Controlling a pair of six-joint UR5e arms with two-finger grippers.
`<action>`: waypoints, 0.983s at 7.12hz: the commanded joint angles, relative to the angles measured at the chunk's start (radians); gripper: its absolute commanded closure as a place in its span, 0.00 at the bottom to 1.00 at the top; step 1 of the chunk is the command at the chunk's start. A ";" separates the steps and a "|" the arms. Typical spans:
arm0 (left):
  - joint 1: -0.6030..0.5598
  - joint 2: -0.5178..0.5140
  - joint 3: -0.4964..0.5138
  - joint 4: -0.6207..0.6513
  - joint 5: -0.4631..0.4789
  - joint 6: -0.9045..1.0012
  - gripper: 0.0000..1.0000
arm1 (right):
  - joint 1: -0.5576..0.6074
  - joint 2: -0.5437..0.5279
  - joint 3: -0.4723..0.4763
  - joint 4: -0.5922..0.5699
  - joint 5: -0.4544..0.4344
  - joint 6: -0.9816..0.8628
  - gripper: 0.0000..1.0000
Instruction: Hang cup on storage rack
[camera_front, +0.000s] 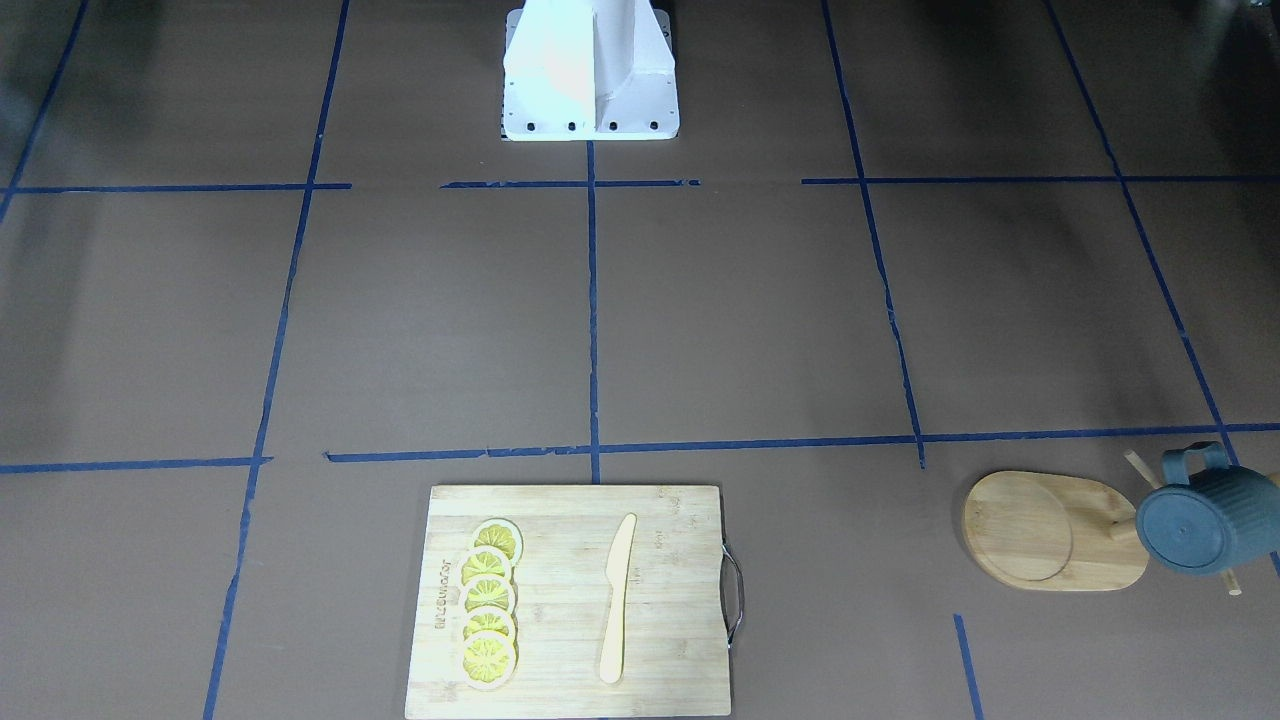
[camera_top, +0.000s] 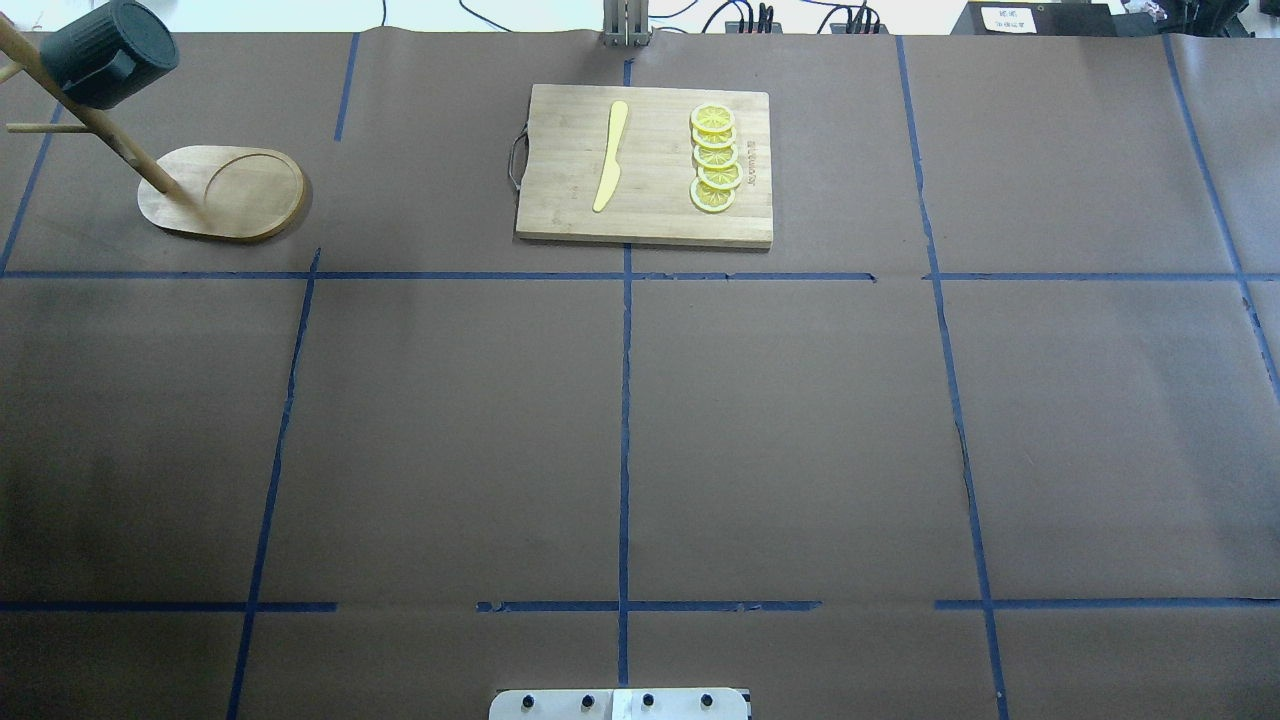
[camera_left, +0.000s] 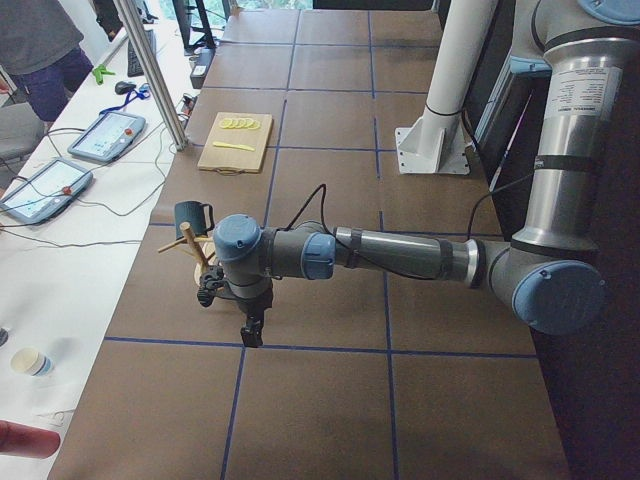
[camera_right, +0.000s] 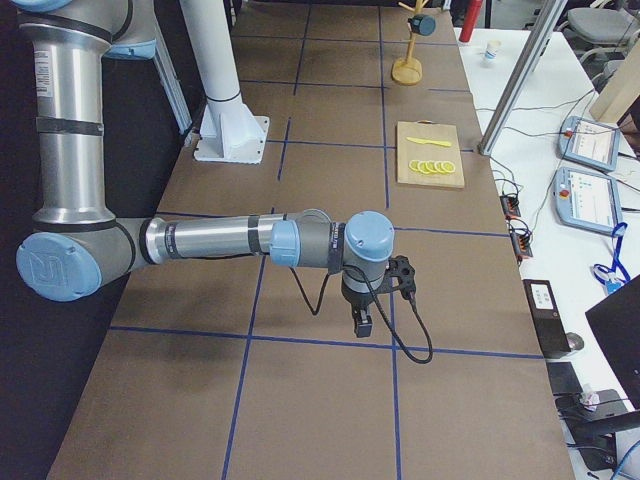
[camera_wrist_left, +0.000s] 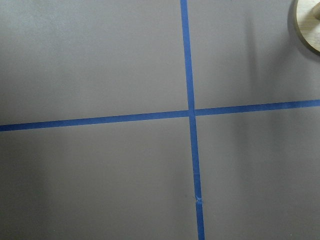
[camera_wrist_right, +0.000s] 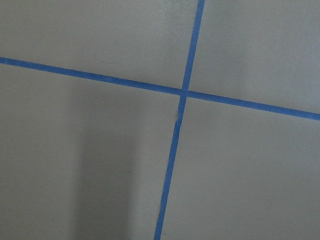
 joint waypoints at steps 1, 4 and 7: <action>0.001 0.001 0.000 0.000 0.000 0.000 0.00 | -0.001 -0.001 0.001 0.001 0.001 0.000 0.00; 0.001 0.001 0.000 0.000 0.002 0.000 0.00 | -0.012 -0.001 0.001 0.003 -0.001 -0.002 0.00; 0.001 0.001 0.002 0.000 0.000 0.000 0.00 | -0.018 -0.001 0.002 0.001 0.001 0.004 0.00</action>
